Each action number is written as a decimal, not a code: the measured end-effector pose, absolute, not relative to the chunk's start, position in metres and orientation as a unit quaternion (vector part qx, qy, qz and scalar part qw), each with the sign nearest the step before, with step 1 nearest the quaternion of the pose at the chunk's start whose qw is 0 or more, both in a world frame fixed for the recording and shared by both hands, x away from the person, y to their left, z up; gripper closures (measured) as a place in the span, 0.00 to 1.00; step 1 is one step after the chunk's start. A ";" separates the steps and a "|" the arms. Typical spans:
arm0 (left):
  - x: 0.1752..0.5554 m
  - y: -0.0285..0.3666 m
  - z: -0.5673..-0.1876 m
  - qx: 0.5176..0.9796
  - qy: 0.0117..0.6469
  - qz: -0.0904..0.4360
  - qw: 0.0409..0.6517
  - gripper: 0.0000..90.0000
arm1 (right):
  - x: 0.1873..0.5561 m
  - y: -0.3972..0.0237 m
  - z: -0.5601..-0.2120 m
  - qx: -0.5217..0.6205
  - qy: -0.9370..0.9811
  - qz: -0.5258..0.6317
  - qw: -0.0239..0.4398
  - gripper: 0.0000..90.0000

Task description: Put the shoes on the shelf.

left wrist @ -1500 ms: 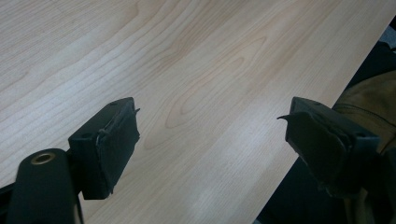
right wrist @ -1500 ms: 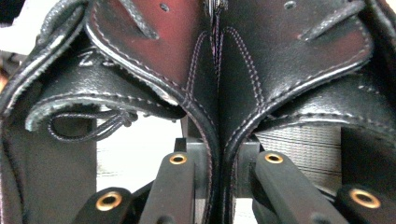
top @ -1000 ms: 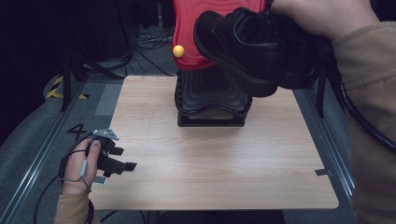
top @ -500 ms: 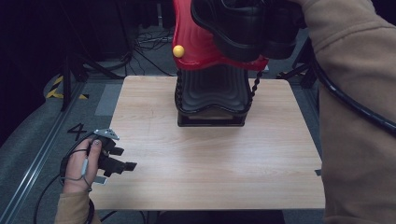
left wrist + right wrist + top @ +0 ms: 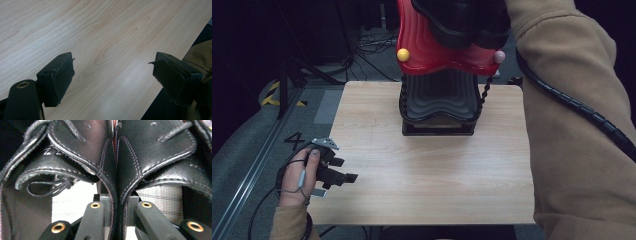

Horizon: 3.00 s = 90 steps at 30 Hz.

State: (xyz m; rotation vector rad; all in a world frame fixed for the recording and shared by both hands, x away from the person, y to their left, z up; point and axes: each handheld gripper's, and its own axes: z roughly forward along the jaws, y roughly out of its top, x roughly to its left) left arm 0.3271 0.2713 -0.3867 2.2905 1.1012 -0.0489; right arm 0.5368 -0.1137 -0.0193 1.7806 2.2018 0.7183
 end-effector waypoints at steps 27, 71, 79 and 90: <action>0.328 0.273 -0.389 0.860 0.416 -0.022 0.295 0.19 | 0.571 -0.104 -0.056 0.615 0.714 0.291 0.163 0.91; 0.328 0.264 -0.388 0.867 0.407 -0.022 0.287 0.19 | 0.563 -0.100 -0.084 0.577 0.745 0.304 0.140 0.64; 0.328 0.261 -0.388 0.870 0.405 -0.022 0.281 0.19 | 0.539 -0.119 -0.064 0.542 0.756 0.340 0.138 0.61; 0.323 0.263 -0.385 0.868 0.411 -0.014 0.278 0.19 | 0.483 -0.168 -0.055 0.410 0.821 0.373 0.137 0.49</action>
